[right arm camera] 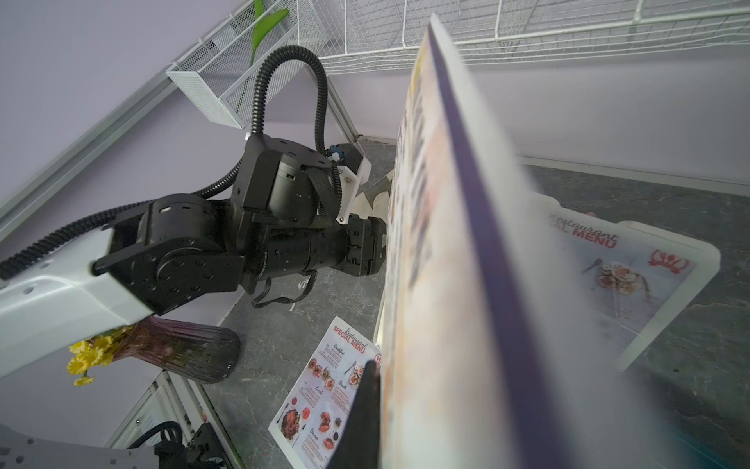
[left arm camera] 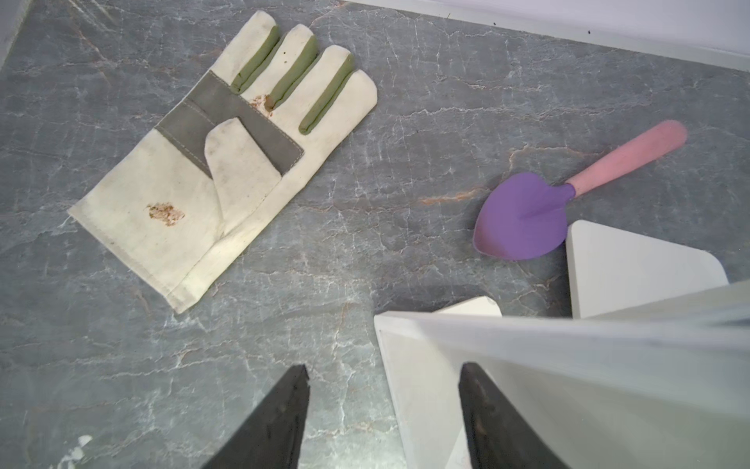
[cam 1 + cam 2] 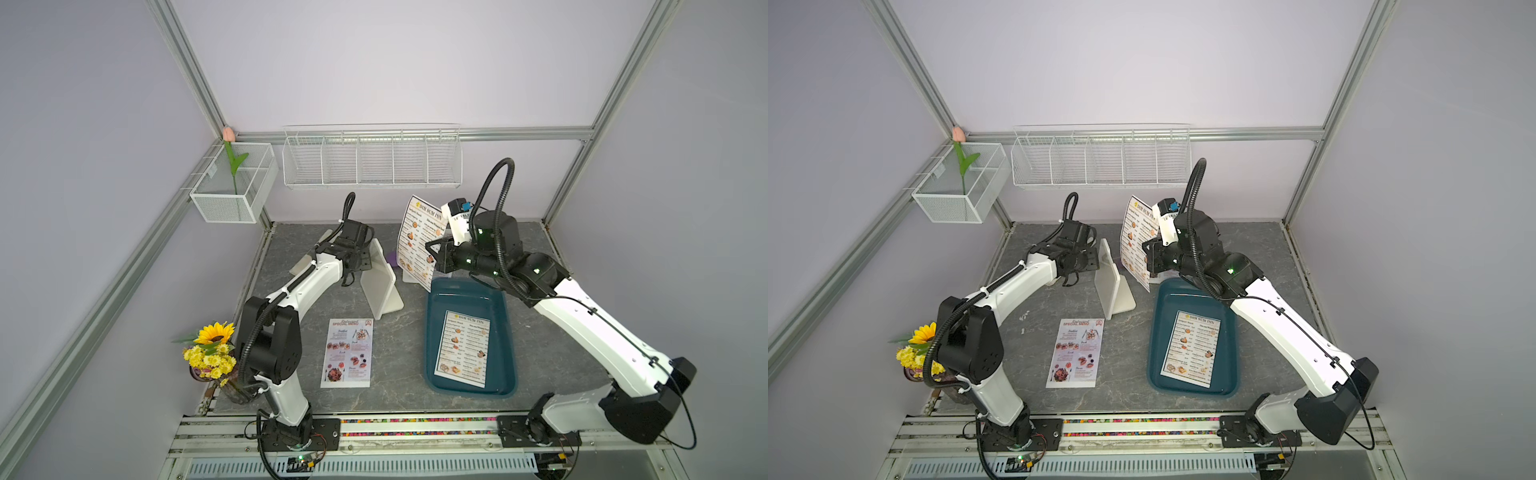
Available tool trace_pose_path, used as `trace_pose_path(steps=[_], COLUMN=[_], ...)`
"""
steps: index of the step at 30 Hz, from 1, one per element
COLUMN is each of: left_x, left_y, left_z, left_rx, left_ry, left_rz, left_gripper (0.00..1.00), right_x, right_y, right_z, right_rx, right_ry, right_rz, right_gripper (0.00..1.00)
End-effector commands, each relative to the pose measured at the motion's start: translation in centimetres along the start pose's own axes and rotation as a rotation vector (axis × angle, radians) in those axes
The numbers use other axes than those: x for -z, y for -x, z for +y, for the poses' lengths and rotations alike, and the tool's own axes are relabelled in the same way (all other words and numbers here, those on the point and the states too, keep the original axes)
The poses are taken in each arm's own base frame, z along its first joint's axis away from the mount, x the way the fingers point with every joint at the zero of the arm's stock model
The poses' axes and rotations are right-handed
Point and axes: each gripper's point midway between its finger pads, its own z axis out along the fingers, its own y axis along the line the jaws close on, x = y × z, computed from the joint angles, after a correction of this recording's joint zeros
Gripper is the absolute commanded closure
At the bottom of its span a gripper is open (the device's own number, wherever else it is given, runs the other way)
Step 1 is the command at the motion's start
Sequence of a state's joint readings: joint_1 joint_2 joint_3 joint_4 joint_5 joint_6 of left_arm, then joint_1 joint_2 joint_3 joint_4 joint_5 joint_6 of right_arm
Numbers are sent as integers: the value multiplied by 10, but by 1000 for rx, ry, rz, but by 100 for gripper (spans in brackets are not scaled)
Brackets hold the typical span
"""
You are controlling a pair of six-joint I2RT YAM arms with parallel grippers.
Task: Replace the menus in the menu holders
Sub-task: Adjust the menu holder at the center of the board, then insert the menu into the menu holder.
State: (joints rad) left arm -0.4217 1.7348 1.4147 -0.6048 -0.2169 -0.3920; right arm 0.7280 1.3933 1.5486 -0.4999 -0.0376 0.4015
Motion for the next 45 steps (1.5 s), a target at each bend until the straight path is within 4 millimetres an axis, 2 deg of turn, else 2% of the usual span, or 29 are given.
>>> trace_pose_path(steps=[1,6,16,29,35,45], left_x=[37,55,73,76,73,75], left_y=[7,-8,-10,-9,-9,-9], left_z=[11,13,19,16,15,13], left_rx=[56,73,65,62,62,59], left_ry=[3,-41,-57,-71,-74,-78], left_rz=[-50,-41,-69,-76,-72,-77], left_gripper=[36,35,34,34,34,34], right_x=[6,5,1,-1,10,4], right_y=[13,1,-10,-14,-2,-13], right_z=[15,19,19,12,19,14], right_rx=[-43,-87,-119,-110,-111,-113], right_ry=[29,38,32,6,40,21], right_rz=[-42,-9,12,7,-47,-13], right_gripper=[93,93,93,93,93,93])
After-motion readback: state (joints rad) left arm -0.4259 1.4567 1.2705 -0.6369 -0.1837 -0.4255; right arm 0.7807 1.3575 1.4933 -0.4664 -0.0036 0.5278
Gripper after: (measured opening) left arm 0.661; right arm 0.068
